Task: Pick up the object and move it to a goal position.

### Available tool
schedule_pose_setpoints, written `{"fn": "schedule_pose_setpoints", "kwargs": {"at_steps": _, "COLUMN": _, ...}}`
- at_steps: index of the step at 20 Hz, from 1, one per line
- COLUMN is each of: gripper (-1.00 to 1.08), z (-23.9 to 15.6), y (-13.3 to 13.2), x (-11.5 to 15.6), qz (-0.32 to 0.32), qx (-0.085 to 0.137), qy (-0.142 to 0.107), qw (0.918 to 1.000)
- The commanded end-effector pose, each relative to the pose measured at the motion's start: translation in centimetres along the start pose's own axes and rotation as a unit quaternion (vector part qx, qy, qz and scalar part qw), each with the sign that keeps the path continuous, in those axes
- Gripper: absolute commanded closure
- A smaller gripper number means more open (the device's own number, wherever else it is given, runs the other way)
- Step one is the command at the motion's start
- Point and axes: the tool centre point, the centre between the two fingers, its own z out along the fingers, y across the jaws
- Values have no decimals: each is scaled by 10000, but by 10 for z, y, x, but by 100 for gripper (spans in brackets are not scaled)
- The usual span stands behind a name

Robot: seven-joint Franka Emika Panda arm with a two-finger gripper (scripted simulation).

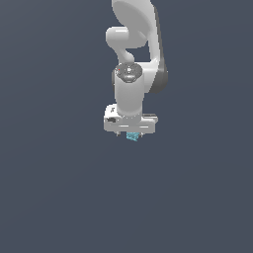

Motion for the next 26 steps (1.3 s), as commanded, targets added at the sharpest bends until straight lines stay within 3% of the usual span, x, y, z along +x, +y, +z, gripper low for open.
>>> {"fn": "schedule_pose_setpoints", "kwargs": {"at_steps": 1, "gripper": -92, "z": 8, "y": -2, "x": -9, "qz": 129, "qx": -14, "qy": 5, "qw": 9999}}
{"fn": "schedule_pose_setpoints", "kwargs": {"at_steps": 15, "gripper": -92, "z": 56, "y": -12, "x": -75, "qz": 1014, "qx": -93, "qy": 64, "qw": 9948}}
{"fn": "schedule_pose_setpoints", "kwargs": {"at_steps": 26, "gripper": -92, "z": 64, "y": -13, "x": -86, "qz": 1146, "qx": -103, "qy": 71, "qw": 9933}}
